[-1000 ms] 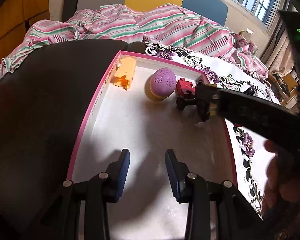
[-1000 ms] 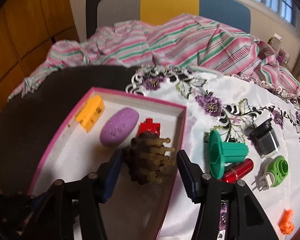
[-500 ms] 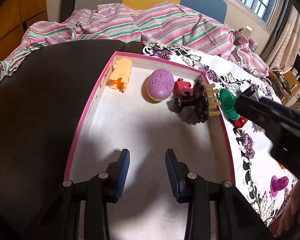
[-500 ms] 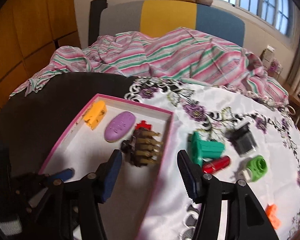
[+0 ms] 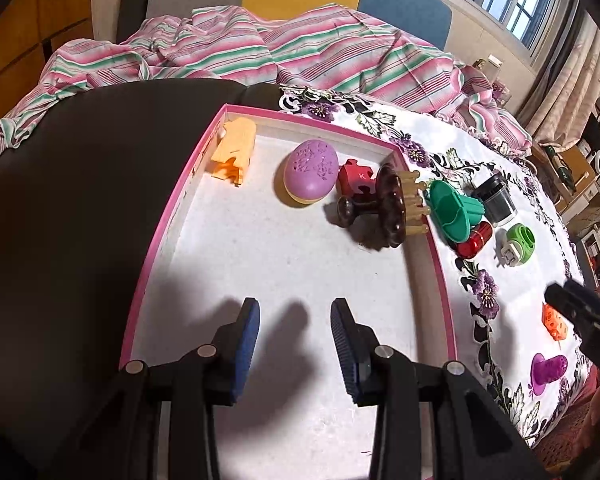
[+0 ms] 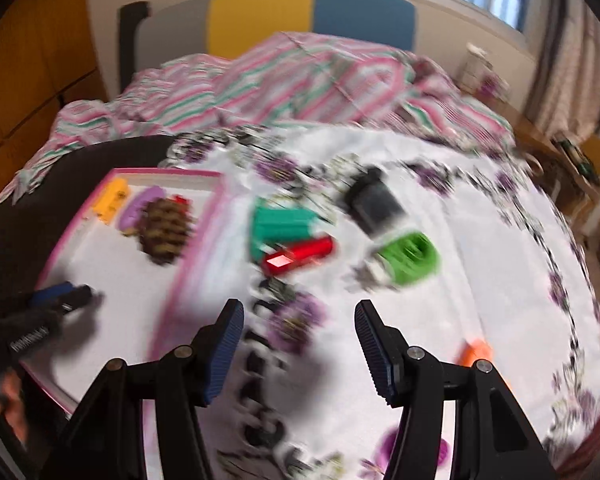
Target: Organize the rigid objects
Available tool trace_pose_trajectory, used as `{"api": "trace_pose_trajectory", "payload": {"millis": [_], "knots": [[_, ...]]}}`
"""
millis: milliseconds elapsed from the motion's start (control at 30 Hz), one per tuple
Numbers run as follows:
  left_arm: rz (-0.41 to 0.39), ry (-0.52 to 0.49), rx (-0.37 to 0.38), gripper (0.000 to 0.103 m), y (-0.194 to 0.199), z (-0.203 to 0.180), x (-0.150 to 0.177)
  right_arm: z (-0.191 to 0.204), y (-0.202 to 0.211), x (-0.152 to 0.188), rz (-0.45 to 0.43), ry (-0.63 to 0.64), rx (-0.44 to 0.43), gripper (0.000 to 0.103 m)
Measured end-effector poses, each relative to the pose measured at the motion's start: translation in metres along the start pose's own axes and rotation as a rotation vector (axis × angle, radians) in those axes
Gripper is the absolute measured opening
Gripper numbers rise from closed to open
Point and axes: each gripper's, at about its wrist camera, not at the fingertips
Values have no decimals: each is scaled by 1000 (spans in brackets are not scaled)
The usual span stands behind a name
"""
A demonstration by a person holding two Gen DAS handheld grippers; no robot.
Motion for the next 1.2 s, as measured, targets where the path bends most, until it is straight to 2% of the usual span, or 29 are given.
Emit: {"api": "trace_pose_trajectory", "payload": {"millis": [200, 400, 467, 600, 900, 1200], "knots": [[-3, -6, 2, 37, 2, -4, 1, -37, 9, 20, 46, -86, 38, 60], [-8, -12, -2, 37, 4, -5, -1, -60, 22, 36, 106, -193, 19, 69], [-9, -9, -1, 37, 4, -5, -1, -63, 24, 41, 134, -217, 13, 73], [-13, -9, 1, 37, 6, -6, 0, -70, 27, 52, 193, -247, 4, 73], [-21, -19, -13, 37, 9, -7, 4, -78, 20, 63, 249, -279, -4, 74], [-6, -7, 8, 37, 8, -4, 1, -82, 7, 64, 321, -303, -29, 74]]}}
Point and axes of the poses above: each gripper's, at about its wrist camera, not at the fingertips, and y roughly against the way its jaws point, z to its left, x to its underside, and after that the axes turned 11 degrees about -x, right-handed
